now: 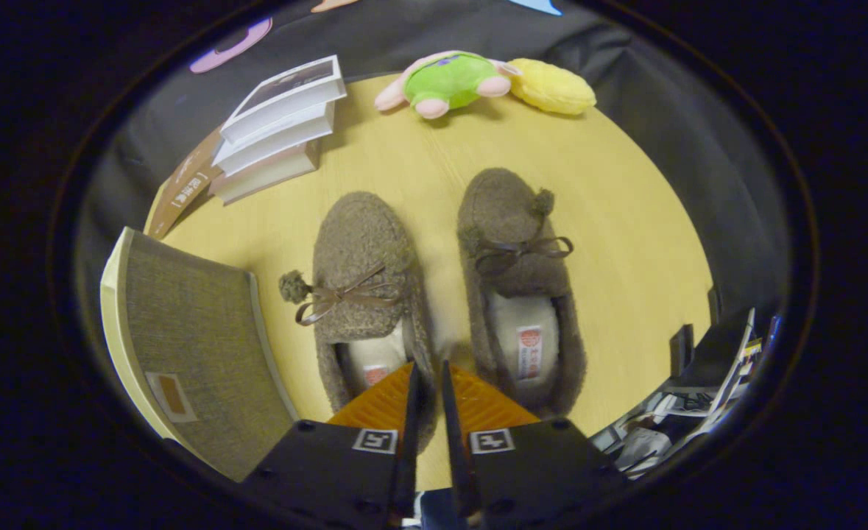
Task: Open the storage box then place both shoes into the box .Put the left shoe in first, then the right shoe, with the right side of both shoes facing outward in a uniform manner.
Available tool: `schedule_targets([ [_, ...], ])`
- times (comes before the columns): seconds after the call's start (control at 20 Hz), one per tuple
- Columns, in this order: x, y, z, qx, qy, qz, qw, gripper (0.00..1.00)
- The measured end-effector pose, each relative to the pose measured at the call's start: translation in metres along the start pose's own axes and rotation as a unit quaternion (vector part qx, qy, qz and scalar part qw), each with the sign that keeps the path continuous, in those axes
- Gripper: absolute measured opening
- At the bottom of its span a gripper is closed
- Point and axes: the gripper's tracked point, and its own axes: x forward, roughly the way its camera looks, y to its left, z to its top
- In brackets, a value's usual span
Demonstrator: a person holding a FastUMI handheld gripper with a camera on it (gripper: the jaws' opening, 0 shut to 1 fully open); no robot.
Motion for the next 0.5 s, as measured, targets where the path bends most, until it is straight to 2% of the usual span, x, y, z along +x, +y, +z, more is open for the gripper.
schedule_targets([
  [0.05,0.004,0.001,0.001,-0.002,0.004,0.005,1.000,0.16],
  [0.15,0.014,0.006,-0.008,-0.027,0.025,0.017,0.999,0.12],
  [0.25,0.014,0.006,-0.008,-0.042,0.033,0.015,0.998,0.10],
  [0.4,0.015,0.006,-0.007,-0.026,0.037,0.017,0.999,0.10],
  [0.5,0.012,0.006,-0.007,-0.038,0.030,0.019,0.999,0.04],
])
